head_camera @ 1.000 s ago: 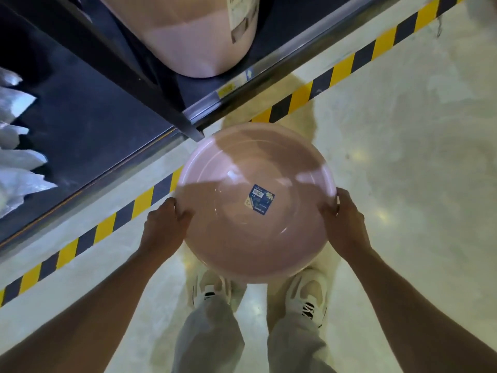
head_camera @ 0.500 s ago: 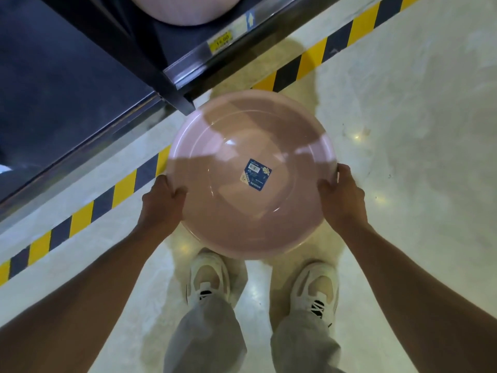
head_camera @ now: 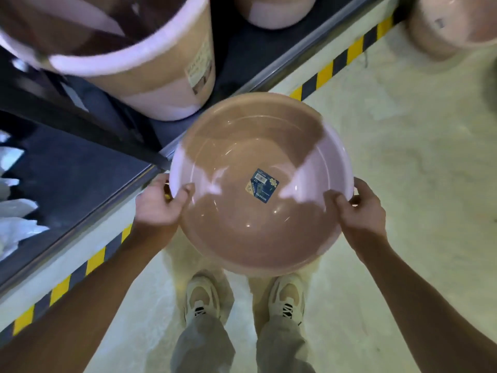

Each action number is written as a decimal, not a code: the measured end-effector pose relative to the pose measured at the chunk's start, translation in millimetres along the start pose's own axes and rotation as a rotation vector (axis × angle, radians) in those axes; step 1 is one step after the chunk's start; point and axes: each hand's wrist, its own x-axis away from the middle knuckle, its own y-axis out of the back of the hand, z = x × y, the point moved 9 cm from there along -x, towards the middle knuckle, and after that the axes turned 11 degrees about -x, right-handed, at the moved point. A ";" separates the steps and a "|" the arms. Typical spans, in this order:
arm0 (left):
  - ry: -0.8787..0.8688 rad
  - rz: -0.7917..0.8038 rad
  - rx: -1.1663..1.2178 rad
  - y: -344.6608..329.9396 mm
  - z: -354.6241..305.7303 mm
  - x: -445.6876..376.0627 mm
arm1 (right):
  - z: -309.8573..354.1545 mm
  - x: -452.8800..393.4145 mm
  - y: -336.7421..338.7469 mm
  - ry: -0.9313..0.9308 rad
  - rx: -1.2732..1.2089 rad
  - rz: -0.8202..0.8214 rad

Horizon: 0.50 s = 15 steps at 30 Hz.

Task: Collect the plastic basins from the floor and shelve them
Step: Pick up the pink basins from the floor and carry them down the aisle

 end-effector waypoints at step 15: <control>-0.409 -0.166 0.139 356.4 -414.3 172.9 | 329.4 162.4 404.5 0.218 -0.450 -0.360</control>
